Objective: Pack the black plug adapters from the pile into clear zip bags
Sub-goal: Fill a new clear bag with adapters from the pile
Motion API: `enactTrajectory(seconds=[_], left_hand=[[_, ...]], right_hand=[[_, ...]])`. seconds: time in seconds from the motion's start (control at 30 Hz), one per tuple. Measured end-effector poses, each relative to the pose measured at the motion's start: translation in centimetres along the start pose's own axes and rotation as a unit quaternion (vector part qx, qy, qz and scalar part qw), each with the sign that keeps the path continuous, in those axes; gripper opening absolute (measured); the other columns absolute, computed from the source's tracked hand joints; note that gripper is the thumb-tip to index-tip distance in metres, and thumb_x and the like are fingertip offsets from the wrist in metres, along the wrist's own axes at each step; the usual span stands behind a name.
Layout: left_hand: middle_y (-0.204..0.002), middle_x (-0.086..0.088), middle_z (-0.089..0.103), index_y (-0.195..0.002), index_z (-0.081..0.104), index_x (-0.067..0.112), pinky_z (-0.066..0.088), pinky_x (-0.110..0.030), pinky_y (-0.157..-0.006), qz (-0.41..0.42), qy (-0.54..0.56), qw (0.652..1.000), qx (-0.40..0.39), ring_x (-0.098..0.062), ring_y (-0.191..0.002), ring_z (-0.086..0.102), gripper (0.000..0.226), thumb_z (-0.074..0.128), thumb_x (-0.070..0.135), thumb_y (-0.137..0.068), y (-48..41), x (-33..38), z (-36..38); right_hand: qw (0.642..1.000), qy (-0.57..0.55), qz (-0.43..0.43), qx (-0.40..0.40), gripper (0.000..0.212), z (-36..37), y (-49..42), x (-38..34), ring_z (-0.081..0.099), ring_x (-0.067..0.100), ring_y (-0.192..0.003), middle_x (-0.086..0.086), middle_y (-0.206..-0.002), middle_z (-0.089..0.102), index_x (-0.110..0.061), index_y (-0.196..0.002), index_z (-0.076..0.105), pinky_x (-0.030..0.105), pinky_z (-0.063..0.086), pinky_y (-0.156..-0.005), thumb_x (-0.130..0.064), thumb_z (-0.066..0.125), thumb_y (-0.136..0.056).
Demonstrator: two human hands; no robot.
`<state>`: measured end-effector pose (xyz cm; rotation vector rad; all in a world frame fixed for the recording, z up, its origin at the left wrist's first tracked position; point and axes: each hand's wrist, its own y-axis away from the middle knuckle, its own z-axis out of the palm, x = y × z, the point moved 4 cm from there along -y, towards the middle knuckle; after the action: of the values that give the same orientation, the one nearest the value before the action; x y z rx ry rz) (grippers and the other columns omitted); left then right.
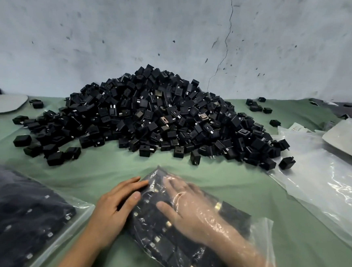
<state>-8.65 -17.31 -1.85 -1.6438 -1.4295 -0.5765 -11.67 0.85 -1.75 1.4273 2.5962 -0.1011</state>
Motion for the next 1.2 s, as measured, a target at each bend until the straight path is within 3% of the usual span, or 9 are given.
enactTrajectory(seconds=[0.17,0.3,0.4,0.5,0.6,0.7,0.77,1.03,1.2], left_hand=[[-0.142,0.025,0.042,-0.129,0.048,0.047,0.031,-0.041,-0.114,-0.009,-0.101,0.994,-0.036,0.001,-0.13,0.04,0.059,0.028,0.071,-0.079,0.6,1.8,-0.2],[-0.152,0.032,-0.003,-0.145,0.006,0.048,-0.003,-0.03,-0.119,0.013,-0.252,0.959,-0.128,0.003,-0.145,-0.005,0.066,0.009,0.073,-0.085,0.6,4.2,1.0],[-0.152,0.026,-0.021,-0.143,-0.018,0.049,-0.016,-0.031,-0.115,0.04,-0.346,0.908,-0.234,-0.001,-0.143,-0.021,0.071,0.0,0.079,-0.08,-1.5,7.2,3.9],[-0.161,0.014,-0.002,-0.15,-0.005,0.046,0.002,-0.035,-0.119,0.071,-0.344,0.908,-0.229,-0.013,-0.148,0.002,0.068,0.031,0.062,-0.095,-6.5,10.3,7.2],[-0.163,0.0,0.0,-0.152,-0.001,0.041,0.015,-0.049,-0.119,0.001,-0.34,0.91,-0.238,-0.034,-0.148,0.004,0.073,0.045,0.05,-0.096,-12.2,10.4,11.4],[-0.162,-0.007,0.0,-0.153,0.003,0.039,0.021,-0.056,-0.115,-0.07,-0.348,0.899,-0.257,-0.044,-0.145,0.005,0.075,0.05,0.049,-0.095,-15.5,8.0,14.5],[-0.16,-0.01,0.01,-0.153,0.013,0.033,0.025,-0.055,-0.114,-0.067,-0.381,0.887,-0.251,-0.046,-0.142,0.01,0.072,0.051,0.048,-0.094,-16.4,6.5,15.7],[-0.161,-0.005,0.004,-0.151,0.008,0.043,0.034,-0.06,-0.105,0.0,-0.384,0.903,-0.191,-0.037,-0.143,0.008,0.085,0.056,0.065,-0.084,-18.1,5.7,16.9],[-0.148,-0.011,0.022,-0.142,0.033,0.034,0.042,-0.057,-0.095,-0.021,-0.41,0.898,-0.156,-0.038,-0.138,0.014,0.061,0.049,0.061,-0.09,-18.3,6.7,18.7]], right_hand=[[0.999,-0.027,-0.003,0.038,0.06,-1.8,4.6,1.5,-0.011,0.001,-0.142,-0.016,-0.155,-0.015,-0.037,-0.149,-0.006,0.031,-0.009,-0.116,-0.059,0.007,-0.095],[0.946,-0.085,-0.026,0.311,0.056,-3.4,10.3,1.8,0.059,0.02,-0.116,0.008,-0.125,0.063,-0.011,-0.13,0.05,0.039,0.051,-0.094,-0.049,0.021,-0.101],[0.888,-0.219,-0.01,0.404,0.062,-3.7,12.6,3.6,0.047,0.006,-0.124,0.0,-0.136,0.052,0.012,-0.136,0.029,0.013,0.033,-0.105,-0.036,0.037,-0.098],[0.948,-0.157,-0.068,0.269,0.058,-3.9,13.0,4.9,0.014,-0.005,-0.141,0.007,-0.138,0.052,-0.004,-0.138,0.043,0.01,0.018,-0.107,-0.038,0.01,-0.105],[0.965,-0.108,0.007,0.239,0.061,-2.1,13.5,6.6,0.029,0.017,-0.138,0.006,-0.139,0.046,0.007,-0.13,0.052,0.016,0.012,-0.111,-0.041,0.024,-0.103],[0.944,-0.175,0.056,0.275,0.054,-1.2,14.4,7.0,0.051,0.027,-0.125,0.004,-0.13,0.058,-0.006,-0.121,0.064,0.045,0.043,-0.103,-0.043,0.04,-0.09],[0.942,-0.183,0.065,0.275,0.049,-0.6,14.8,7.8,0.045,0.031,-0.129,0.004,-0.134,0.054,-0.013,-0.127,0.061,0.056,0.041,-0.1,-0.044,0.044,-0.092],[0.932,-0.218,0.076,0.28,0.048,-0.2,14.7,8.3,0.046,0.037,-0.127,0.009,-0.133,0.056,-0.011,-0.122,0.065,0.049,0.036,-0.104,-0.043,0.05,-0.089],[0.923,-0.197,0.052,0.326,0.039,-0.2,14.5,8.7,0.053,0.033,-0.121,0.004,-0.127,0.061,-0.012,-0.118,0.067,0.047,0.046,-0.096,-0.023,0.063,-0.081]])
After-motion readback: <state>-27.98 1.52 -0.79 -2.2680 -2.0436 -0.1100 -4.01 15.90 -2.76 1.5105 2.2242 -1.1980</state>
